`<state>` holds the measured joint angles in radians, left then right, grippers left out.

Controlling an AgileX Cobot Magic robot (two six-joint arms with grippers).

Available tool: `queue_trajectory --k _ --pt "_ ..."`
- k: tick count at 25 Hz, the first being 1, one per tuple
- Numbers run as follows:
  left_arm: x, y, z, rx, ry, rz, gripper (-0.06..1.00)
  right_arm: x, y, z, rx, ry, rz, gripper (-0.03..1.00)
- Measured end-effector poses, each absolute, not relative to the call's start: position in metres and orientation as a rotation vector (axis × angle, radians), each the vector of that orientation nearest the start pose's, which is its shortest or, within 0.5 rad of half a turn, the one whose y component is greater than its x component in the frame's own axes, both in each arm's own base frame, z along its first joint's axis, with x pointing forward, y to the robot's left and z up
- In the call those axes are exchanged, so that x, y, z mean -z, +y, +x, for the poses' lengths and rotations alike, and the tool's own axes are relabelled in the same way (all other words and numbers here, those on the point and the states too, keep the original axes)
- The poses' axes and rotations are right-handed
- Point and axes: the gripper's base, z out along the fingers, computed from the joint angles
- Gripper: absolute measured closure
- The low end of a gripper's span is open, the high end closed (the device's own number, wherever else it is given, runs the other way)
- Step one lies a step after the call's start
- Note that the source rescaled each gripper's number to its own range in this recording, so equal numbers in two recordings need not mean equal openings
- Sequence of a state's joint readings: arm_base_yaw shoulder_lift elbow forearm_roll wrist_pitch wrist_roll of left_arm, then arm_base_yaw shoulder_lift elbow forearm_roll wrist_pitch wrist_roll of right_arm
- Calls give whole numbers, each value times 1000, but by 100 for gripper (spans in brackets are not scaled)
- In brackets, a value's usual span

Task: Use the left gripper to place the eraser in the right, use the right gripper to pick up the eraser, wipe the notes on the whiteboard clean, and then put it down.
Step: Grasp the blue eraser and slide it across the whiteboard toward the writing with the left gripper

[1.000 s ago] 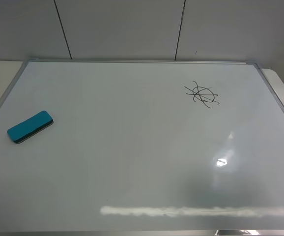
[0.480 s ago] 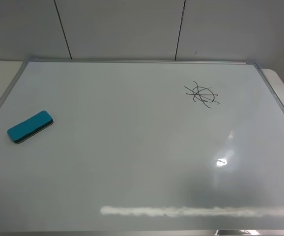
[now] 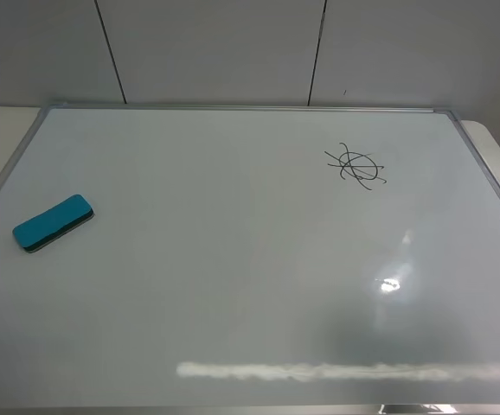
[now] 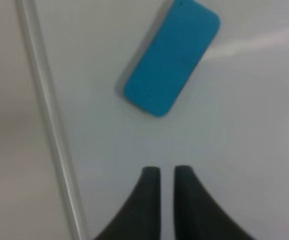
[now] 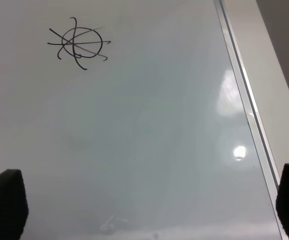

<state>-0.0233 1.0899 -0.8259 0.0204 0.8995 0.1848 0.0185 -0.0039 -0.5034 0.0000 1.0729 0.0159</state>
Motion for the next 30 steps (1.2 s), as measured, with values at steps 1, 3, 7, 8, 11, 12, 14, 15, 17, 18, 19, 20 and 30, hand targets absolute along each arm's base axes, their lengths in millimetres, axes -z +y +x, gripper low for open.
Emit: queue_trajectory --k 1,3,7,8,11,12,14,15,17,18,19,20,30 --pt "-282 -5 207 -91 2637 315 92 -277 0 -6 -21 2049 -3 -3" --pt "-269 -11 224 -94 2640 366 93 -277 0 -6 -21 2049 -3 -3" --pt "-242 -22 246 -110 2679 465 94 -277 0 -6 -21 2049 -3 -3" --pt "-234 -22 251 -122 2700 485 94 -277 0 -6 -21 2049 -3 -3" --pt "-219 -22 259 -148 2731 524 94 -277 0 -6 -21 2049 -3 -3" --pt "-214 -22 262 -164 2740 543 94 -277 0 -6 -21 2049 -3 -3" --pt "-202 -21 269 -190 2749 581 94 -277 0 -6 -28 2049 -3 -3" --pt "-198 -21 272 -202 2745 597 94 -277 0 -6 -21 2049 -3 -3" --pt "-189 -21 276 -217 2753 625 94 -277 0 -6 -21 2049 -3 -3" --pt "-185 -21 278 -219 2757 633 94 -277 0 -6 -21 2049 -3 -3" --pt "-182 -21 279 -223 2761 642 94 -277 0 -6 -21 2049 -3 -3" --pt "-179 -21 280 -225 2767 649 94 -277 0 -6 -21 2049 -3 -3" --pt "-151 -13 280 -219 2818 651 94 -277 0 -6 -21 2049 -3 -3"
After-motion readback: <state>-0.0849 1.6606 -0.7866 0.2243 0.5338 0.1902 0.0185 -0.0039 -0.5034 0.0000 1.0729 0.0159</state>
